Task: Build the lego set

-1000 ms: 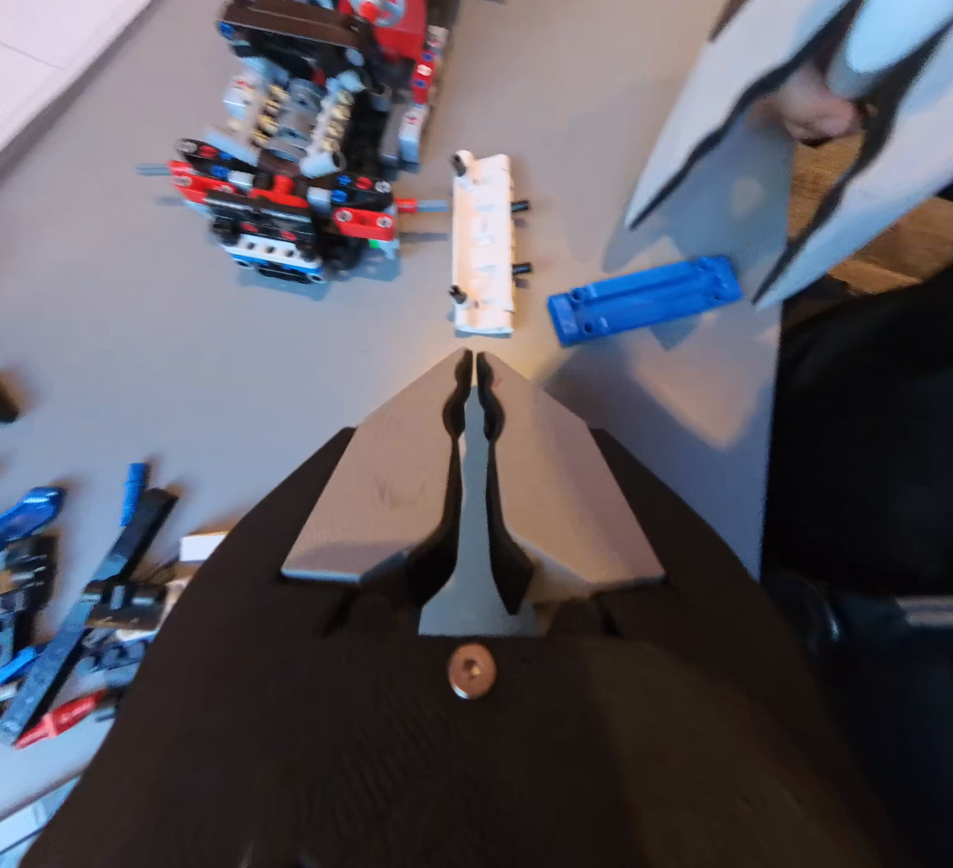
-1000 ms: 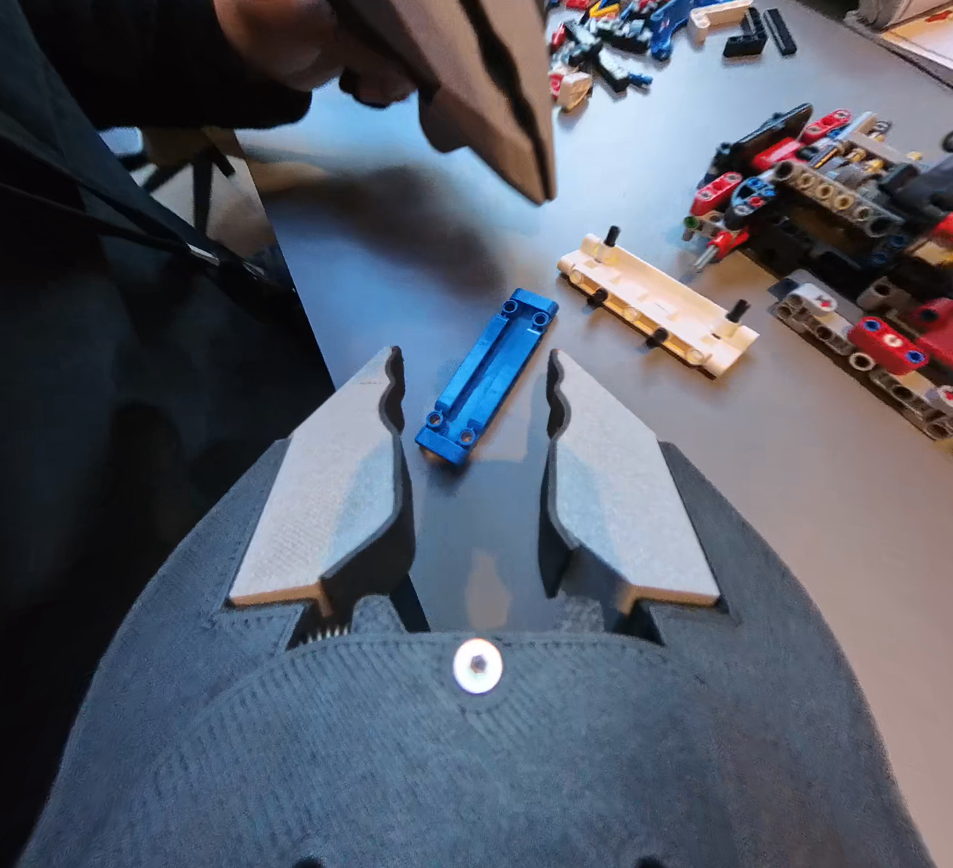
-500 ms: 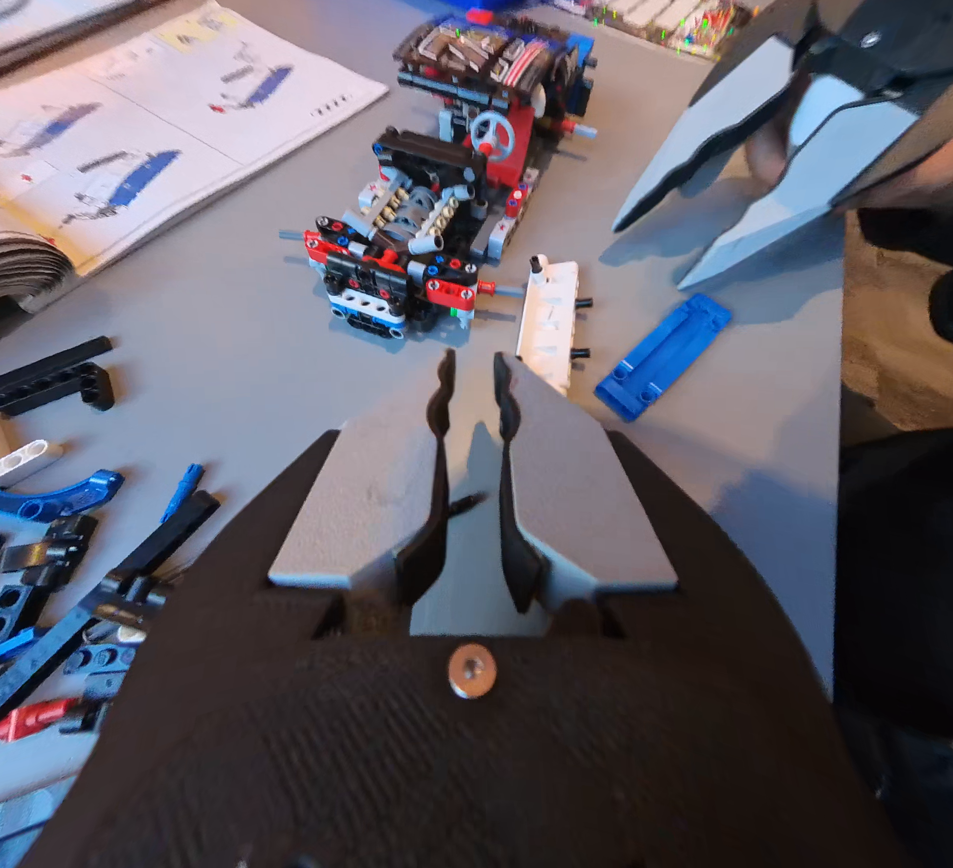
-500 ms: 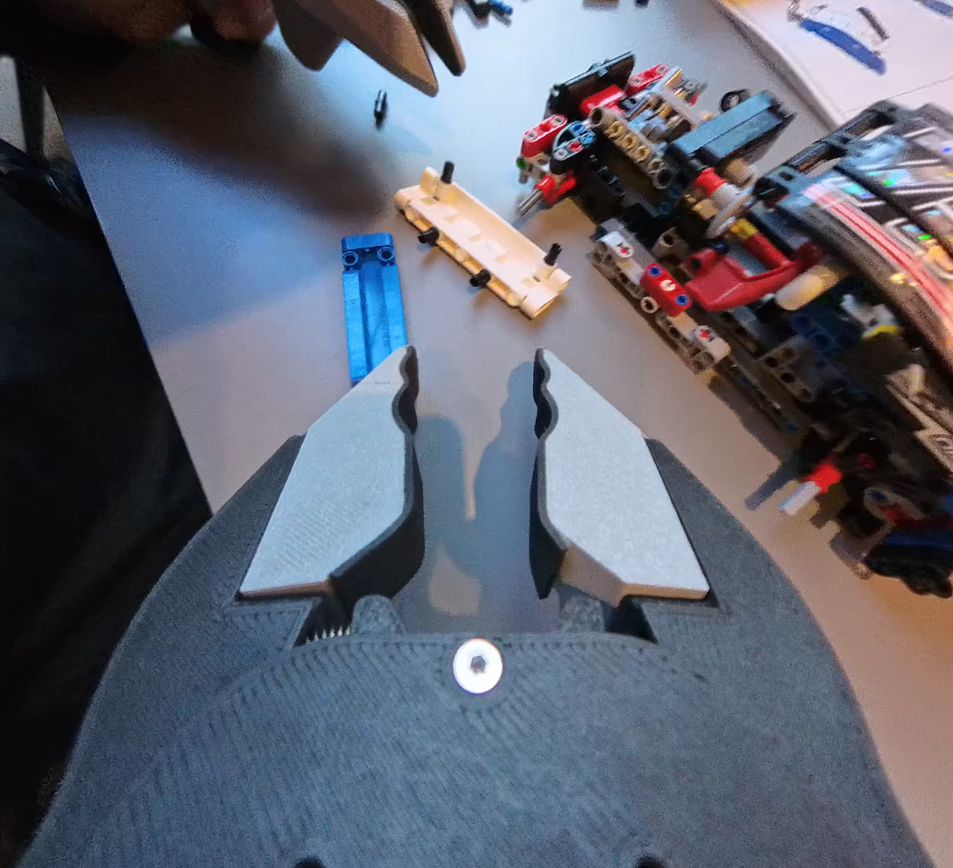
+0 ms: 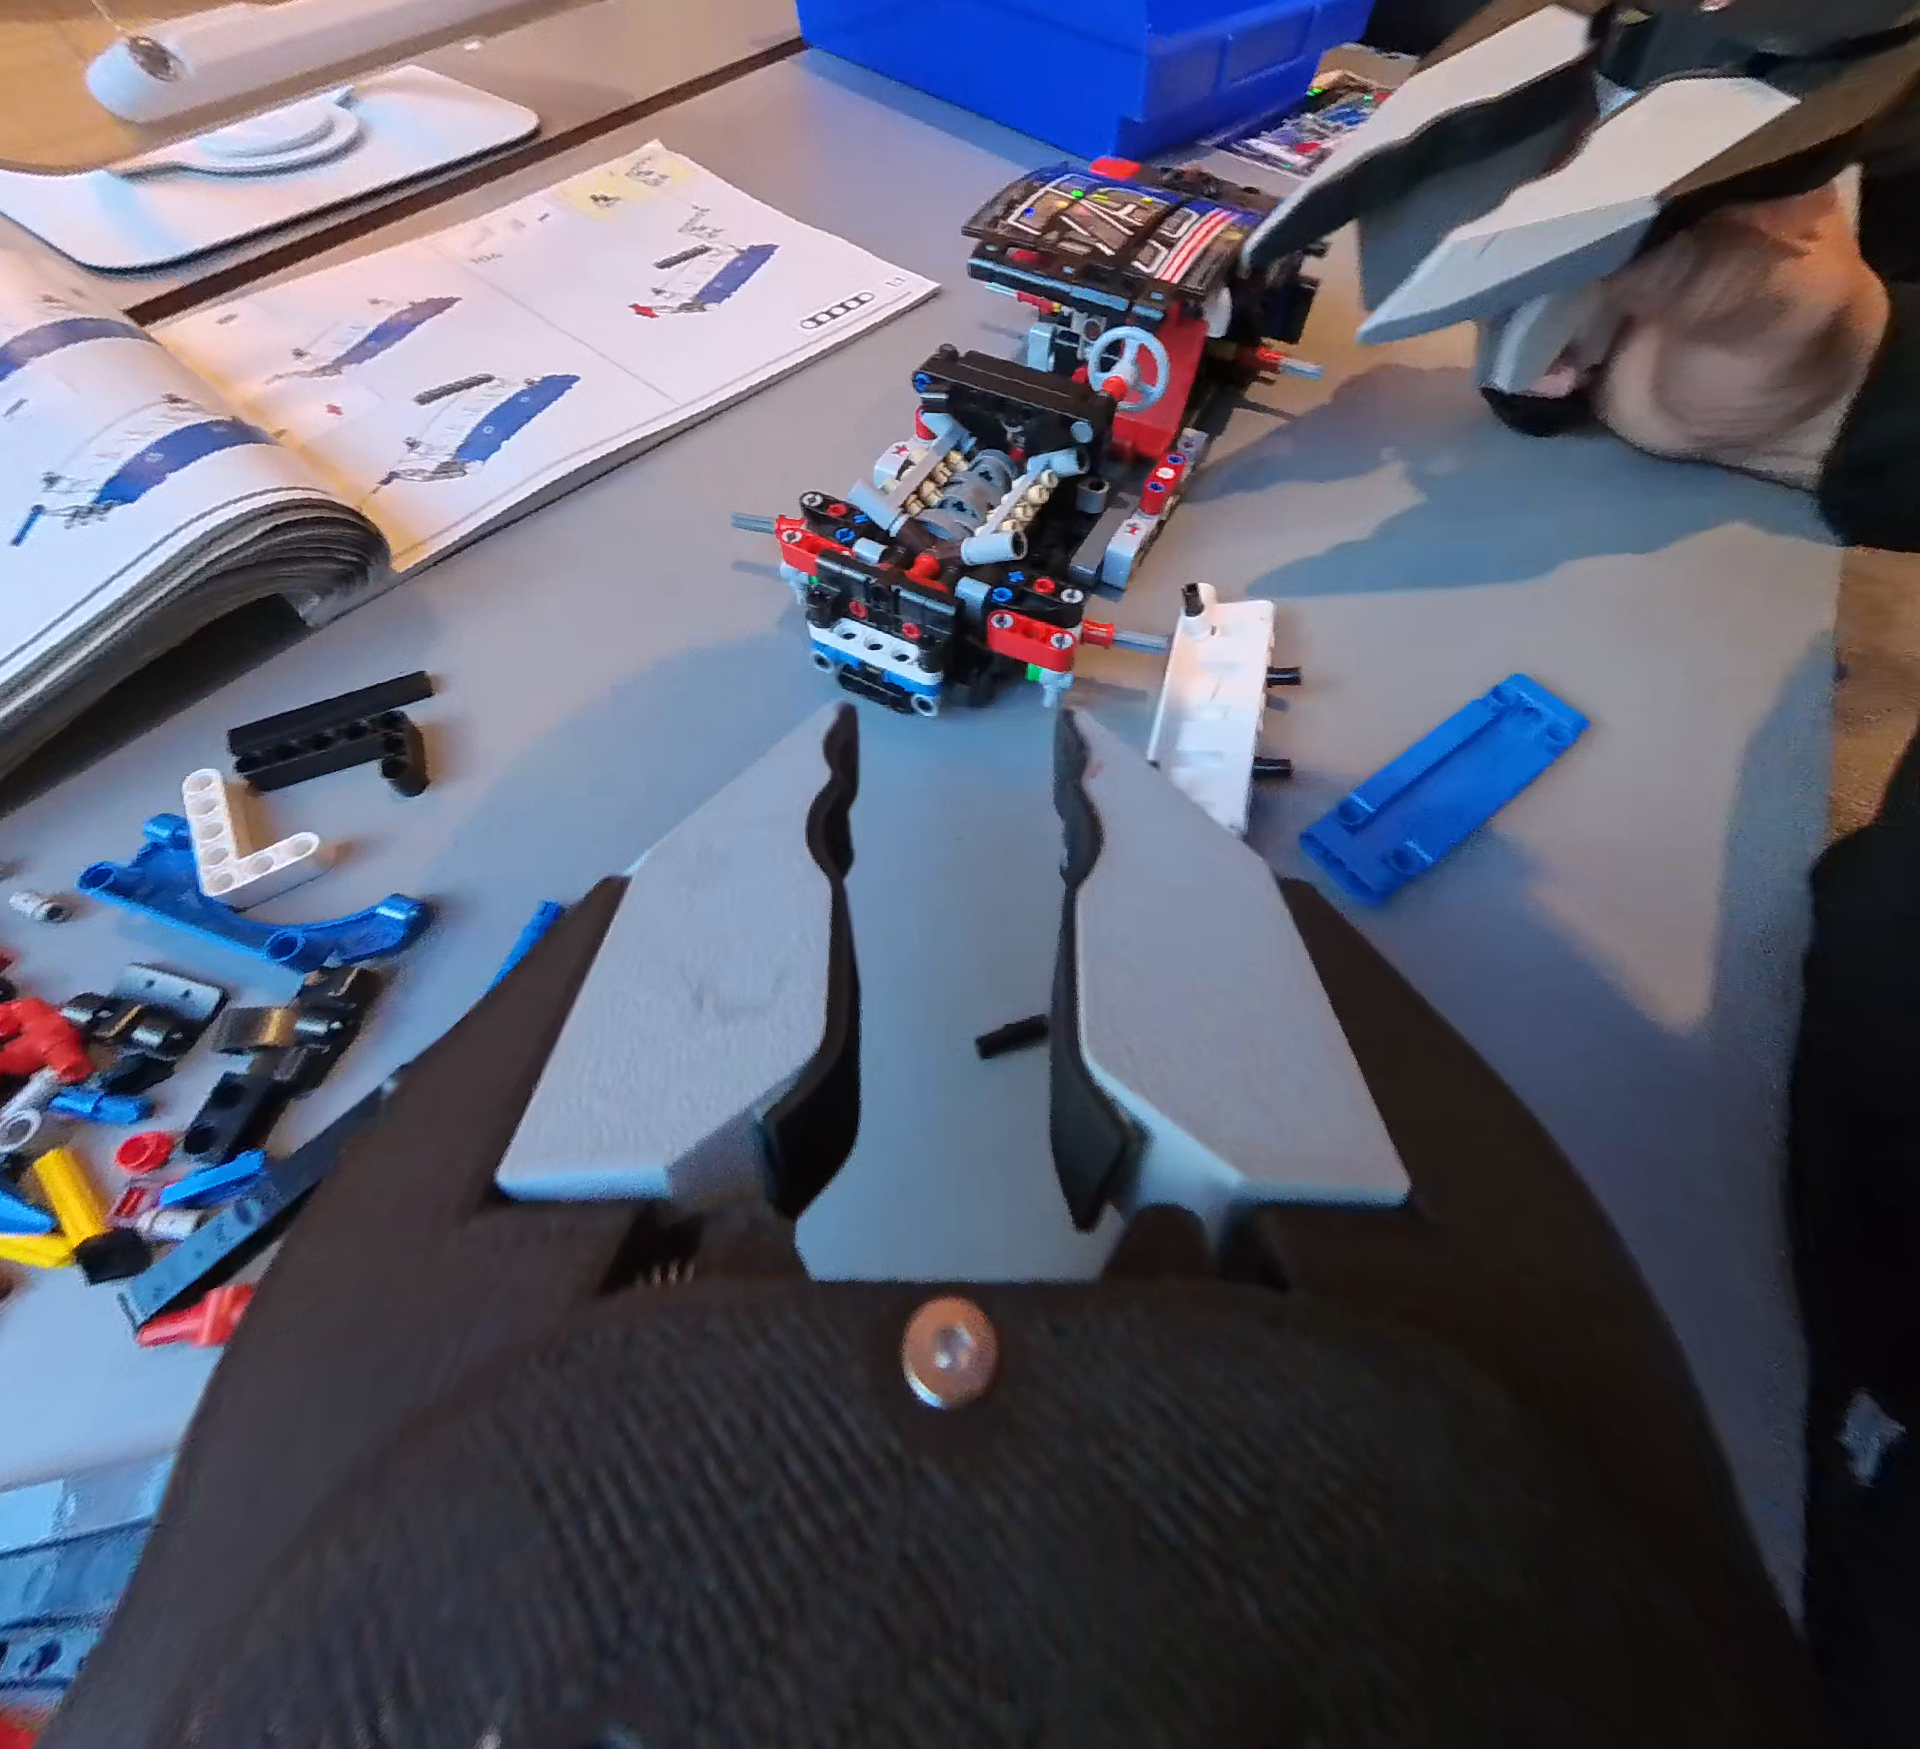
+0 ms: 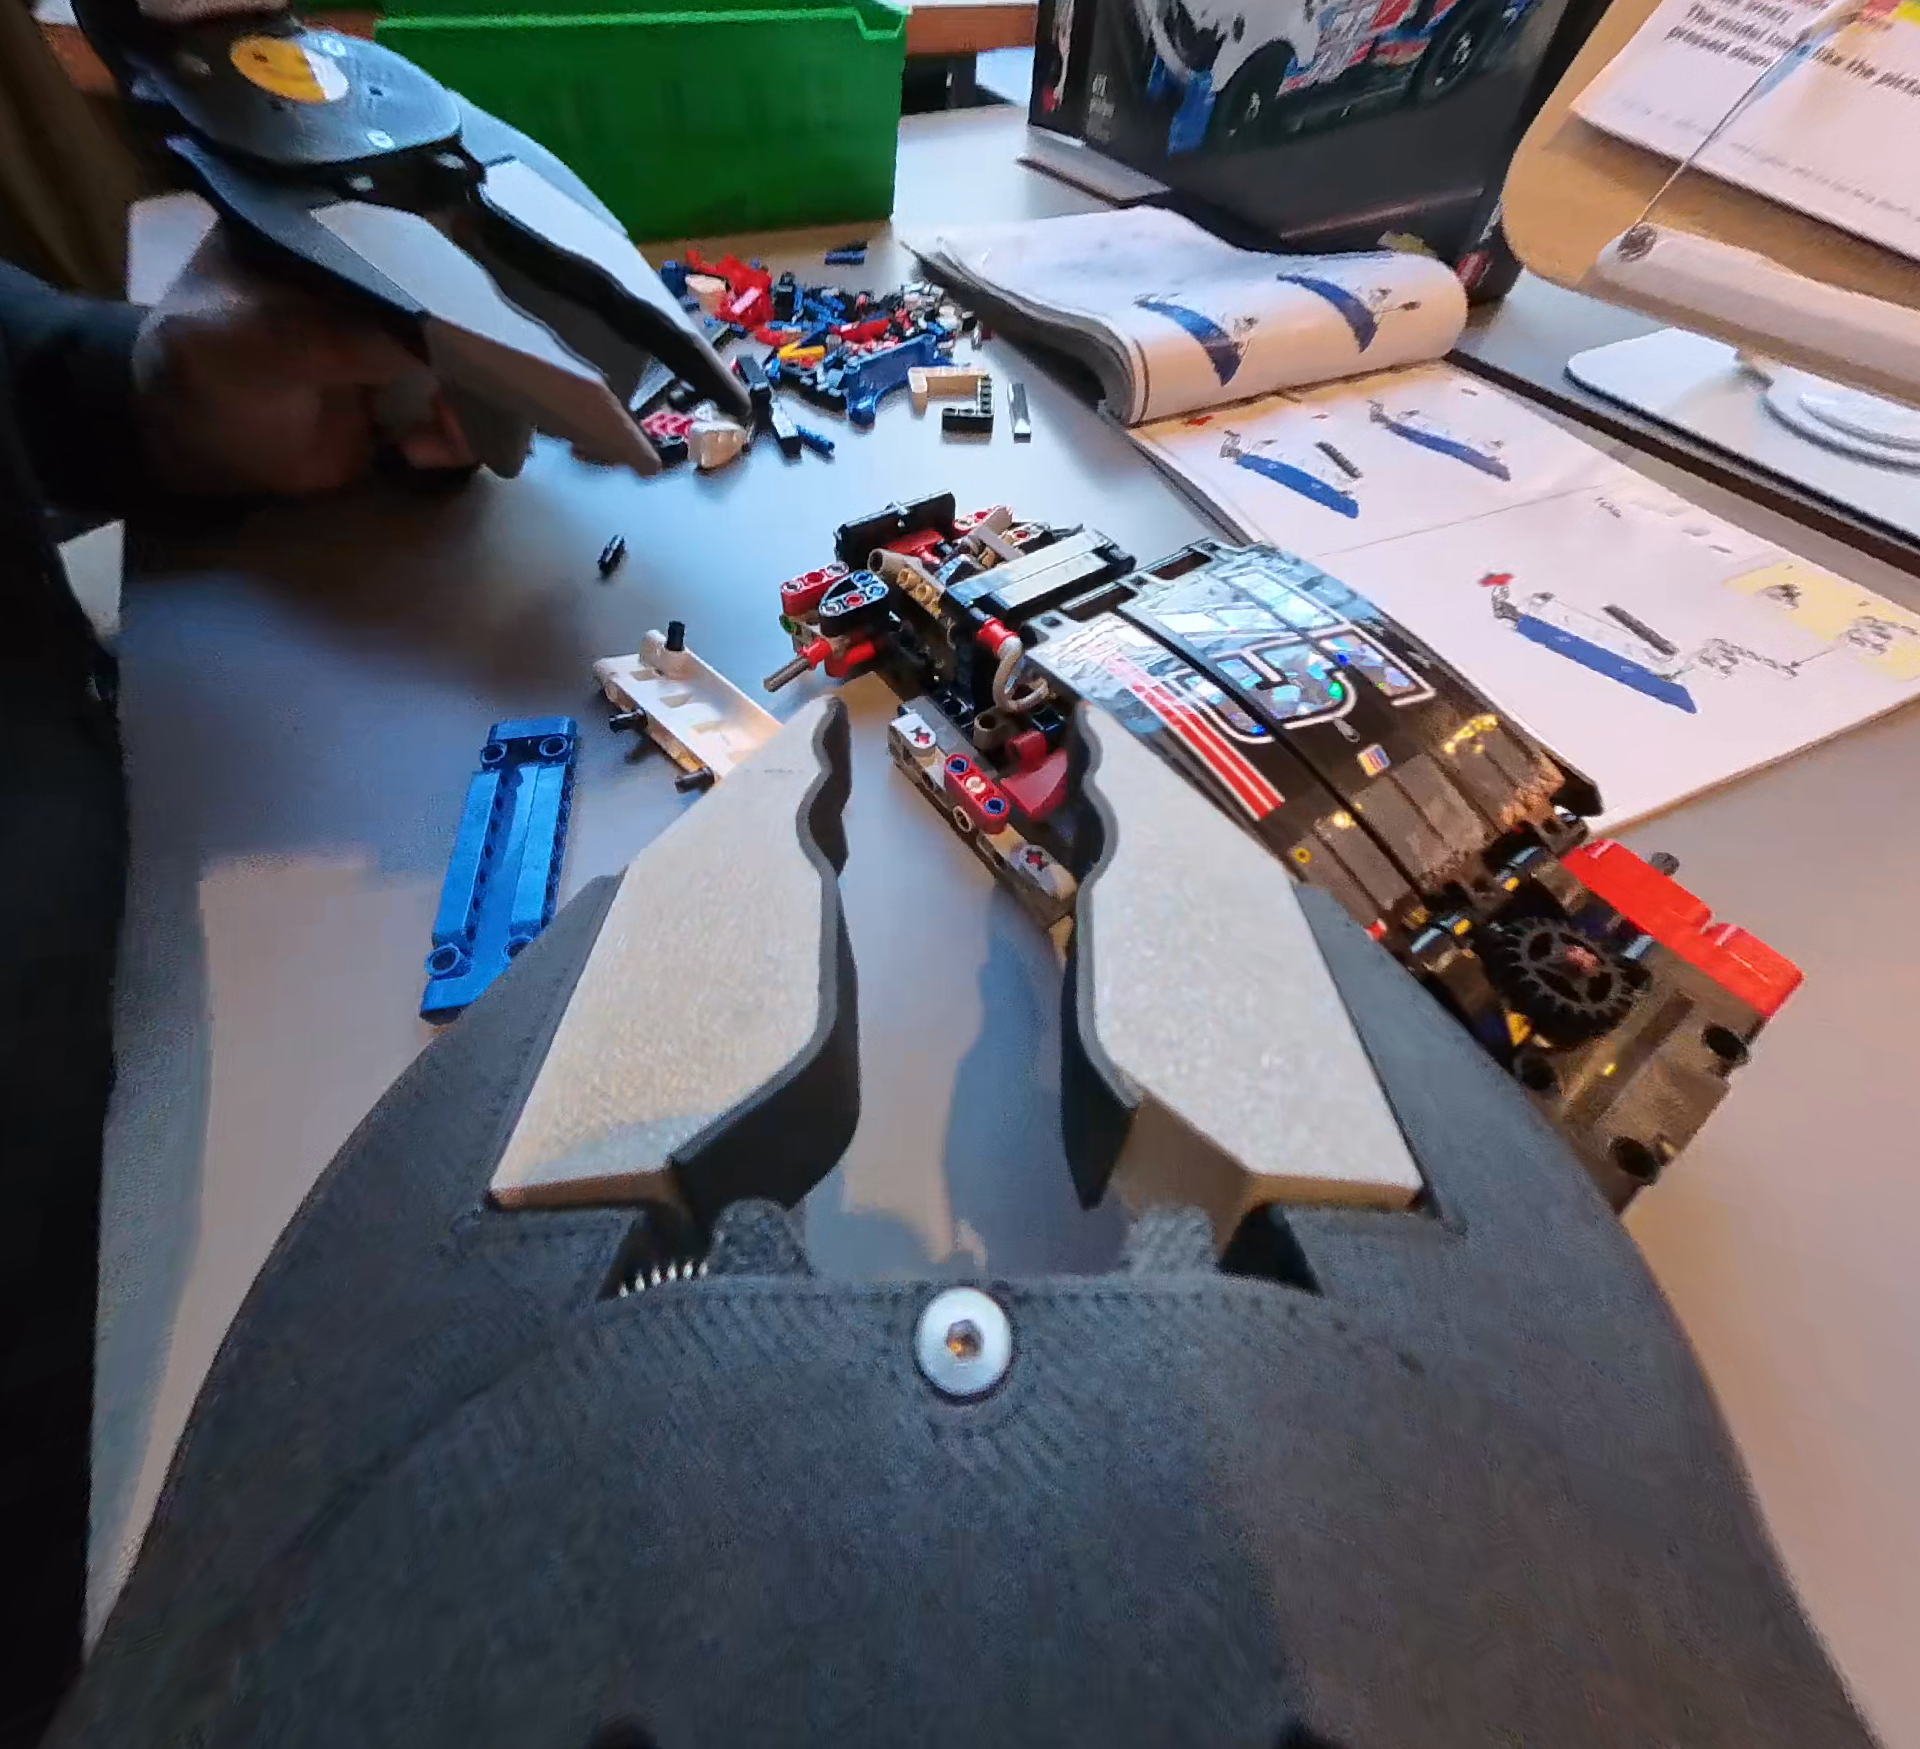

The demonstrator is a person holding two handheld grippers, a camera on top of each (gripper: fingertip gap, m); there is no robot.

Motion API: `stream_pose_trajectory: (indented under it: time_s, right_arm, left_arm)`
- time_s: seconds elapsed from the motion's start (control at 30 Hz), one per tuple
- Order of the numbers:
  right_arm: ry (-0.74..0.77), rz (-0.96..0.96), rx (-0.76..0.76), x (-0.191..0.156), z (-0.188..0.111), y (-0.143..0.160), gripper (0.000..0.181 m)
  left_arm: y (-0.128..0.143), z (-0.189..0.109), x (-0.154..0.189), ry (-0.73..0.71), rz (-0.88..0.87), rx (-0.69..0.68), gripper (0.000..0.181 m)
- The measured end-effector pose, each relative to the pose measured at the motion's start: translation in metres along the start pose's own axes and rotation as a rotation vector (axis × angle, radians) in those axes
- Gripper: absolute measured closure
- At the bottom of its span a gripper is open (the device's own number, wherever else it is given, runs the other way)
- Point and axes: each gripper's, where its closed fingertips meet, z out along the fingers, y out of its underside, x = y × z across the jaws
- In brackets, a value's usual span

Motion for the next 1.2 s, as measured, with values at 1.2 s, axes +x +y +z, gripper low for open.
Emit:
stream_pose_trajectory:
  time_s: [1.2]
  right_arm:
    - [0.058,0.104,0.103,0.014,-0.008,-0.013,0.116]
  left_arm:
    - [-0.016,-0.009,-0.015,-0.290,0.182,0.092,0.147]
